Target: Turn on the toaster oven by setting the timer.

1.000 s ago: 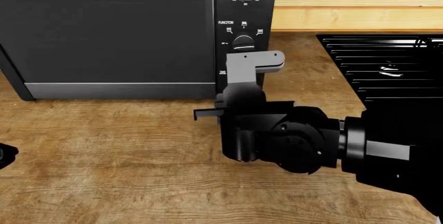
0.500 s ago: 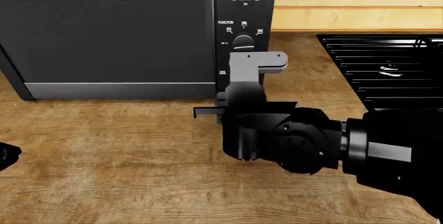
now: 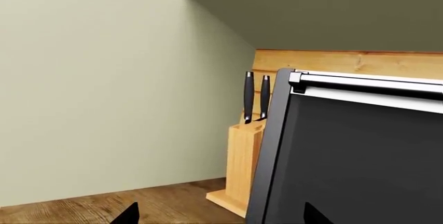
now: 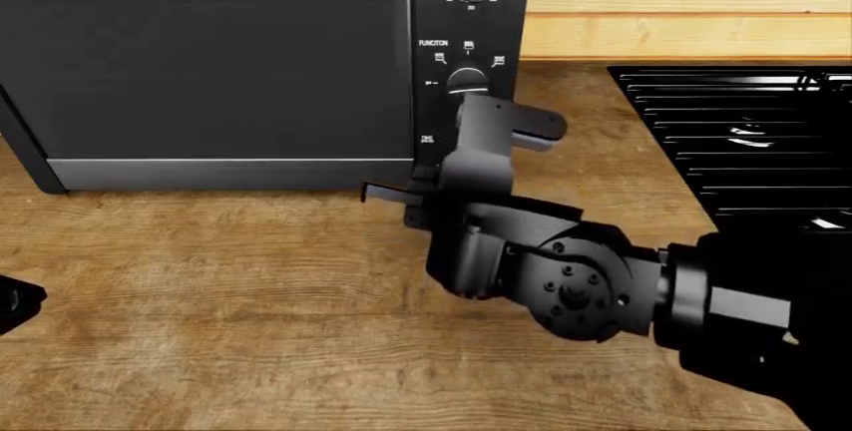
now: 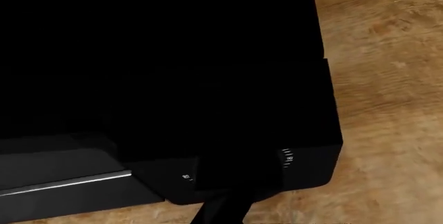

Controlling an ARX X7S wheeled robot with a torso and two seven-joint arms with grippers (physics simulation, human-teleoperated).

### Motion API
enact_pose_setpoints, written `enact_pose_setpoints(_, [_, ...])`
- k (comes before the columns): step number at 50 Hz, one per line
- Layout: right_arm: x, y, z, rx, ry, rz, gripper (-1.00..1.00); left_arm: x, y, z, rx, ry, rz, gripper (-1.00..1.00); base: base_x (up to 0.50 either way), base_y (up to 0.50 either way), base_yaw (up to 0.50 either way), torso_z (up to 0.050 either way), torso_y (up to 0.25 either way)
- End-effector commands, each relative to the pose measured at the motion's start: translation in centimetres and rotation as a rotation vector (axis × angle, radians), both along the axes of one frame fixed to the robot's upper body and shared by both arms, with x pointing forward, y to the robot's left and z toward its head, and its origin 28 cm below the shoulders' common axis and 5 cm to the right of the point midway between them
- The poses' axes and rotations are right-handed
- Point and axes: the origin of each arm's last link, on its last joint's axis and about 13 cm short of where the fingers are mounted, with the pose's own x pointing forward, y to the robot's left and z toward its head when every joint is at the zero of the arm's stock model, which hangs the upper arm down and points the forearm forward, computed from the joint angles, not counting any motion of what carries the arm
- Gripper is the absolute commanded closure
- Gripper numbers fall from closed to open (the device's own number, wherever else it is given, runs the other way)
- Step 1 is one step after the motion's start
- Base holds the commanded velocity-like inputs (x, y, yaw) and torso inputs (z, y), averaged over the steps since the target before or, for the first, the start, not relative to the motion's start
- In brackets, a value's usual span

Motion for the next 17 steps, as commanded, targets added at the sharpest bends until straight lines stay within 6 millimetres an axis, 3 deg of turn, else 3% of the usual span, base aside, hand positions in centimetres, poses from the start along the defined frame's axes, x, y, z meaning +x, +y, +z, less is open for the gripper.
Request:
enact_pose_setpoints(1, [0.45,0.00,1.18,0.101,-0.075,0.012,1.00,0.05,0.01,-0.09,-0.001,0.003,0.000,-1.00,0.00,0.00,0.00,0.000,0.000])
enact_pose_setpoints(17, [0.57,-0.16,1.42,0.177,-0.069,-0.011,1.00,-0.12,0.08,-0.17,-0.002,0.007,0.002,-1.00,0.00,0.00,0.00,0.000,0.000])
